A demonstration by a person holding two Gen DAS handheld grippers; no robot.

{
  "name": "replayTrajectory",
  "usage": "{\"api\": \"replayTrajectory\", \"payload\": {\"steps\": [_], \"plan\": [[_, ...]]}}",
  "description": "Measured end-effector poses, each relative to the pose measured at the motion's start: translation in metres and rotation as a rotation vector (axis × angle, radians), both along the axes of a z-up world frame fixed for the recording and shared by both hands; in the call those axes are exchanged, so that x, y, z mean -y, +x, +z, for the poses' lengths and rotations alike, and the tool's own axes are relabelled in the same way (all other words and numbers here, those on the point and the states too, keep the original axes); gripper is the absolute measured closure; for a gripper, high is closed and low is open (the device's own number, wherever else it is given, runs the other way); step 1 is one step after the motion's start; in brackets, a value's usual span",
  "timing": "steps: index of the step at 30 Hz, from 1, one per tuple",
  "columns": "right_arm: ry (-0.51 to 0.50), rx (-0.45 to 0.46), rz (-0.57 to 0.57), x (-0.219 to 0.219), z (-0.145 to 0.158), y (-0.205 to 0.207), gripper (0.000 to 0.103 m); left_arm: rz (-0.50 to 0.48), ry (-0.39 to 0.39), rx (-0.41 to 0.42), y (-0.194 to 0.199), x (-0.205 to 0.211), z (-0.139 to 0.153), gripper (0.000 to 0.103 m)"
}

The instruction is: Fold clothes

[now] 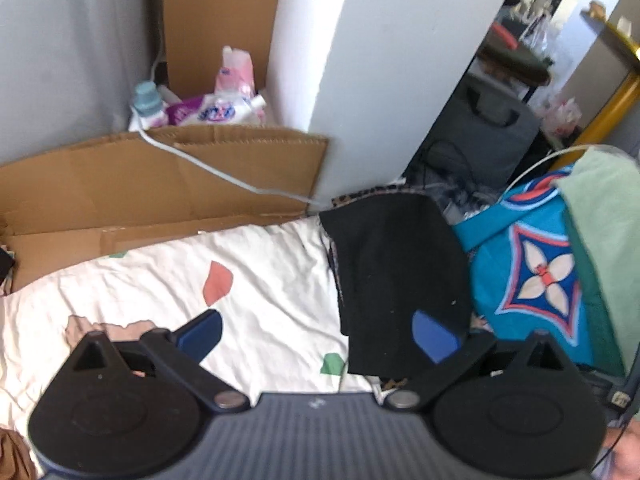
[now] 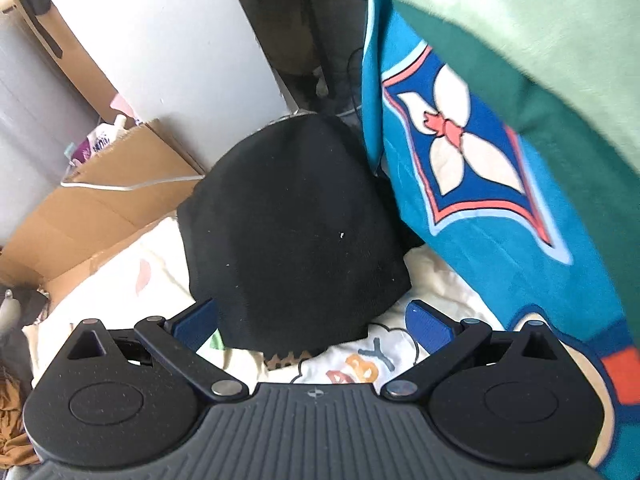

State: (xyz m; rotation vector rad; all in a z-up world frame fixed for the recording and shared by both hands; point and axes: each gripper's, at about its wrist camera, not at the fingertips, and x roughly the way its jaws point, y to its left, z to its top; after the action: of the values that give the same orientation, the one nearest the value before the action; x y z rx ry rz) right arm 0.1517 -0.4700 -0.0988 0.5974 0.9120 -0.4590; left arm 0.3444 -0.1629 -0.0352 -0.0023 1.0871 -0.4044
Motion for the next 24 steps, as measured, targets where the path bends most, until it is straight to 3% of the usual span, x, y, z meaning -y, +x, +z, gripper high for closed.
{"api": "replayTrajectory", "payload": {"steps": [11,24], "plan": [[-0.025,0.017,0.011,-0.033,0.062,-0.021,0.0,0.058,0.011,-0.035,-0.052,-0.041,0.04,0.0],[-0.02,0.045,0.125,-0.081,0.14,-0.033,0.0,0.077,0.031,0.032,-0.105,-0.118,0.117,0.0]]}}
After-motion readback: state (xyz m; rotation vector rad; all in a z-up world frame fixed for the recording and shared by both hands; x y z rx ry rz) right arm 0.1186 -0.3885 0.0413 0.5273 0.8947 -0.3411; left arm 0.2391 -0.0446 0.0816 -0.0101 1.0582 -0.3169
